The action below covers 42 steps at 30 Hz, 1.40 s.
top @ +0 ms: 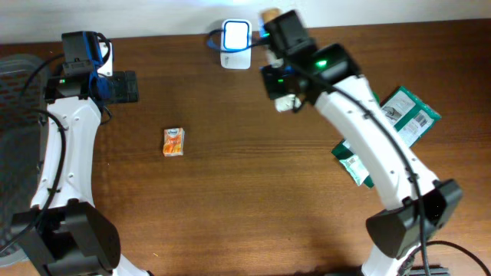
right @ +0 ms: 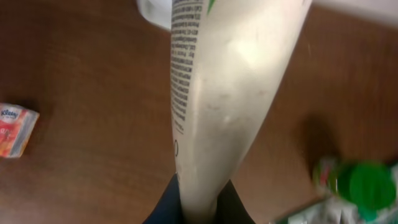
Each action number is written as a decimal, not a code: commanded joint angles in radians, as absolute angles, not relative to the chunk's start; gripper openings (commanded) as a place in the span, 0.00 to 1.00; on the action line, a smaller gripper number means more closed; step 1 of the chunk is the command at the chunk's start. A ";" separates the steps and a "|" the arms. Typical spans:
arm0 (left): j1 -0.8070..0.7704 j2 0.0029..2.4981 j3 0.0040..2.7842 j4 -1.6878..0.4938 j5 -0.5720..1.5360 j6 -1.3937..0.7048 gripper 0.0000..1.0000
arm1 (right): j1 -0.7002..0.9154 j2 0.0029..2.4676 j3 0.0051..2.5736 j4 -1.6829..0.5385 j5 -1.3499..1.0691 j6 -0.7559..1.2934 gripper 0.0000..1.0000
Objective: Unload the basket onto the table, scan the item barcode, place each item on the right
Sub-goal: 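Move the tube right and release it near the jar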
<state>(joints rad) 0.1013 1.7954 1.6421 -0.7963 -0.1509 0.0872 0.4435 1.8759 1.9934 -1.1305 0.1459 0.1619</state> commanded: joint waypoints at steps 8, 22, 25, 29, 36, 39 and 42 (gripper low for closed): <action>0.104 1.803 1.654 -0.795 -0.158 0.100 0.99 | 0.183 1.877 1.695 -1.264 0.030 0.279 0.04; 0.104 1.803 1.654 -0.795 -0.158 0.100 0.99 | 0.019 1.872 1.405 -1.046 0.025 0.218 0.80; 0.104 1.803 1.654 -0.795 -0.157 0.100 0.99 | 0.048 1.849 1.581 -1.140 -0.050 0.218 0.98; 0.104 1.803 1.654 -0.795 -0.158 0.100 0.99 | 0.223 1.848 1.731 -0.998 -0.307 0.287 0.98; 0.104 1.803 1.654 -0.795 -0.158 0.100 0.99 | 0.580 2.081 1.720 -0.395 -0.331 0.713 0.81; 0.104 1.803 1.654 -0.795 -0.158 0.100 0.99 | 0.657 2.256 1.845 -0.402 -0.329 0.771 0.77; 0.104 1.803 1.654 -0.795 -0.158 0.100 0.99 | 0.694 2.337 1.871 -0.380 -0.294 0.841 0.59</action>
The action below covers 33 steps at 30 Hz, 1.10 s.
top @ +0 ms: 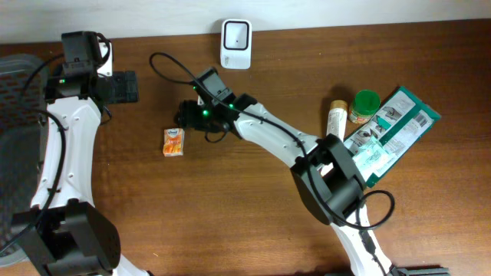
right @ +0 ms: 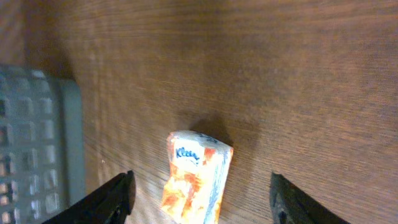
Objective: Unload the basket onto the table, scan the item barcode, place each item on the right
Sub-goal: 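Move the tube right and release it near the jar, then grasp the orange Kleenex pack with the right gripper and lift it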
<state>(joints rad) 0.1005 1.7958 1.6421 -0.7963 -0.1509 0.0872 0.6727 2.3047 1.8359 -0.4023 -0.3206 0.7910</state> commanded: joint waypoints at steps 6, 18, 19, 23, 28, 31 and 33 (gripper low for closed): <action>0.104 1.803 1.654 -0.795 -0.158 0.100 0.99 | 0.749 2.408 1.870 -0.356 -0.295 0.926 0.38; 0.104 1.803 1.654 -0.795 -0.158 0.100 0.99 | 0.661 2.312 1.898 -0.530 -0.346 0.617 0.04; 0.104 1.803 1.654 -0.795 -0.158 0.100 0.99 | 0.635 2.241 1.918 -0.659 -0.229 0.512 0.04; 0.104 1.803 1.654 -0.795 -0.158 0.100 0.99 | 0.622 2.147 1.934 -1.011 0.278 0.392 0.04; 0.104 1.803 1.654 -0.795 -0.158 0.100 0.99 | 0.626 2.258 1.926 -1.178 0.644 0.435 0.04; 0.104 1.803 1.654 -0.795 -0.158 0.100 0.99 | 0.636 2.270 1.926 -1.197 0.690 0.480 0.04; 0.104 1.803 1.654 -0.795 -0.158 0.100 0.99 | 0.635 2.270 1.926 -1.197 0.638 0.479 0.04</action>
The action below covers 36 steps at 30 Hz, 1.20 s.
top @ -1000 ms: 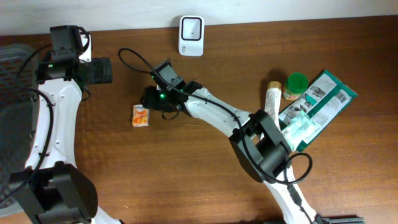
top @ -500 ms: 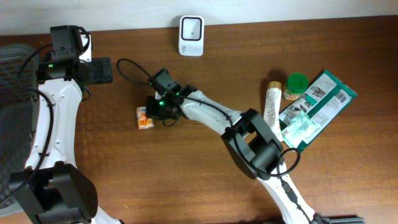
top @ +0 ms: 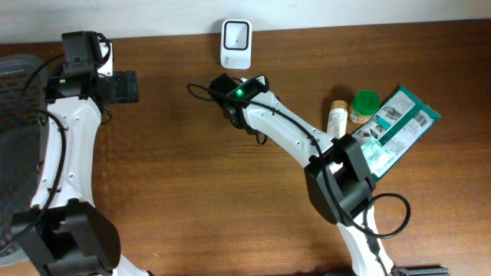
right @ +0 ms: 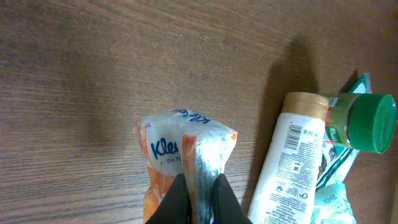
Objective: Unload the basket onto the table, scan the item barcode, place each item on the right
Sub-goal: 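Grasp the orange Kleenex pack with the right gripper and lift it, then hold the Kleenex pack up to the barcode scanner with the right gripper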
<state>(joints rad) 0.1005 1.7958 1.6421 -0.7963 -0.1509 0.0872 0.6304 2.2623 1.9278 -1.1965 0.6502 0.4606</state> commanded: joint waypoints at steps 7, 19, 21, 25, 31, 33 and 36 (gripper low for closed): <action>0.104 1.803 1.654 -0.795 -0.158 0.100 0.99 | 0.381 2.222 1.956 -1.184 -0.740 -0.089 0.04; 0.104 1.803 1.654 -0.795 -0.158 0.100 0.99 | 0.117 2.218 1.965 -1.553 -1.553 -0.226 0.04; 0.104 1.803 1.654 -0.795 -0.157 0.100 0.99 | 0.115 2.218 1.966 -1.583 -1.553 -0.226 0.04; 0.104 1.803 1.654 -0.795 -0.157 0.100 0.99 | 0.115 2.192 1.970 -1.622 -1.553 -0.228 0.04; 0.104 1.803 1.654 -0.795 -0.158 0.100 0.99 | 0.115 2.013 1.970 -1.624 -1.552 -0.228 0.04; 0.104 1.803 1.654 -0.795 -0.158 0.100 0.99 | 0.115 1.985 1.970 -1.623 -1.552 -0.230 0.04; 0.104 1.803 1.654 -0.795 -0.158 0.100 0.99 | 0.118 1.984 1.969 -1.600 -1.481 -0.280 0.04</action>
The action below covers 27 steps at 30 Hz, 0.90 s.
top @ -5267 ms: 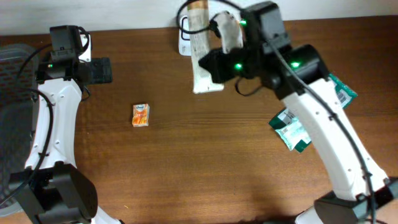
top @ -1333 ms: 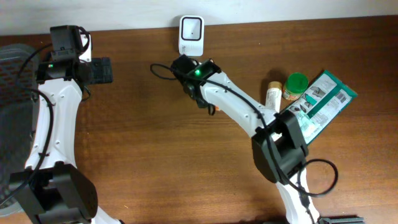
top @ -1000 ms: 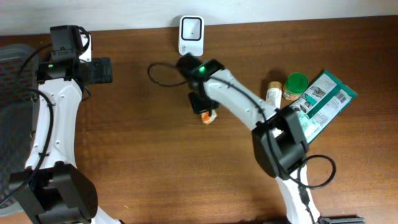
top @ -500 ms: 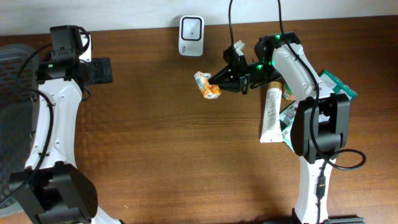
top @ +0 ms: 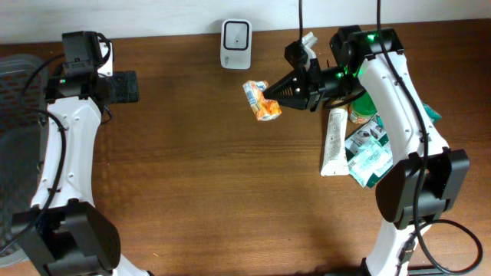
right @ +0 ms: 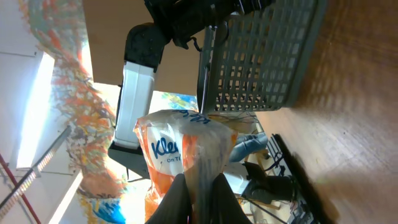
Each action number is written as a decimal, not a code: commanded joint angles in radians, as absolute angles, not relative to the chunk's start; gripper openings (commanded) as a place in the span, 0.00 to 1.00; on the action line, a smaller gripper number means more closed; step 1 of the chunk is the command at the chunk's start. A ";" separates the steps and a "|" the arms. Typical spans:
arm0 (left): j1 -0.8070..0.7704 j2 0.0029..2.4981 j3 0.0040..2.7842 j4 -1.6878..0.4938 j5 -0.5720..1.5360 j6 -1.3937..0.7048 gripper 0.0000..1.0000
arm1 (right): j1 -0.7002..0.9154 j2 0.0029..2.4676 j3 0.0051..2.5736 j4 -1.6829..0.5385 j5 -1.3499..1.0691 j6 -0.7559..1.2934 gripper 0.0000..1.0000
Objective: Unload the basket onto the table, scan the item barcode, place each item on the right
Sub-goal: 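Hold the Kleenex pack up to the barcode scanner with the right gripper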
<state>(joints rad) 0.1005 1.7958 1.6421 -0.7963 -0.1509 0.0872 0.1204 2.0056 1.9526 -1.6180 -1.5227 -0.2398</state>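
An orange and white Kleenex tissue pack [top: 261,100] hangs in the air, tilted, below and to the right of the white scanner [top: 235,34] at the table's back edge. My right gripper [top: 279,95] is shut on it from the right. In the right wrist view the pack [right: 180,149] fills the lower middle, its clear wrapper pinched between the black fingers [right: 175,200] of the gripper [right: 199,190]. My left gripper [top: 125,87] hovers far left, away from the pack; its jaws cannot be made out.
A white bottle [top: 332,142] lies on the brown table [top: 192,192] at the right, beside green packets [top: 372,157] and a green-lidded jar [top: 362,113] half hidden by my right arm. A grey basket [top: 15,115] stands at the far left, also in the right wrist view [right: 267,56].
My right arm has swung to the right side of the table, and the tissue pack is now turned sideways, facing left. The white bottle lies lower and more tilted. The left arm is unchanged.
First my right gripper held the white bottle near the scanner while the tissue pack lay at the left. Then the bottle lay beside the jar and the gripper was open over the pack. Then it was shut on the pack below the scanner, and now holds it sideways.
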 commanded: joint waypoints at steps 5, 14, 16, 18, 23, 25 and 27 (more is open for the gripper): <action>0.104 1.803 1.654 -0.795 -0.158 0.100 0.99 | 0.219 1.985 1.971 -1.406 -0.757 0.039 0.04; 0.104 1.803 1.654 -0.795 -0.158 0.100 0.99 | 0.546 2.097 2.130 -0.715 0.474 -0.017 0.04; 0.104 1.803 1.654 -0.795 -0.158 0.100 0.99 | 0.548 2.189 2.130 -0.496 0.488 -0.201 0.04; 0.104 1.803 1.654 -0.795 -0.158 0.100 0.99 | 0.548 2.282 2.130 -0.277 0.488 -0.410 0.04; 0.104 1.803 1.654 -0.795 -0.158 0.100 0.99 | 0.535 2.484 2.130 0.006 0.487 -0.834 0.04; 0.104 1.803 1.654 -0.795 -0.158 0.100 0.99 | 0.516 2.513 2.130 0.015 0.487 -0.838 0.04; 0.104 1.803 1.654 -0.795 -0.158 0.100 1.00 | 0.500 2.522 2.130 0.016 0.486 -0.838 0.04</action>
<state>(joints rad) 0.1005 1.7973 1.6421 -0.7963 -0.1509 0.0872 0.5228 2.5156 2.1170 0.0055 0.4740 -0.8165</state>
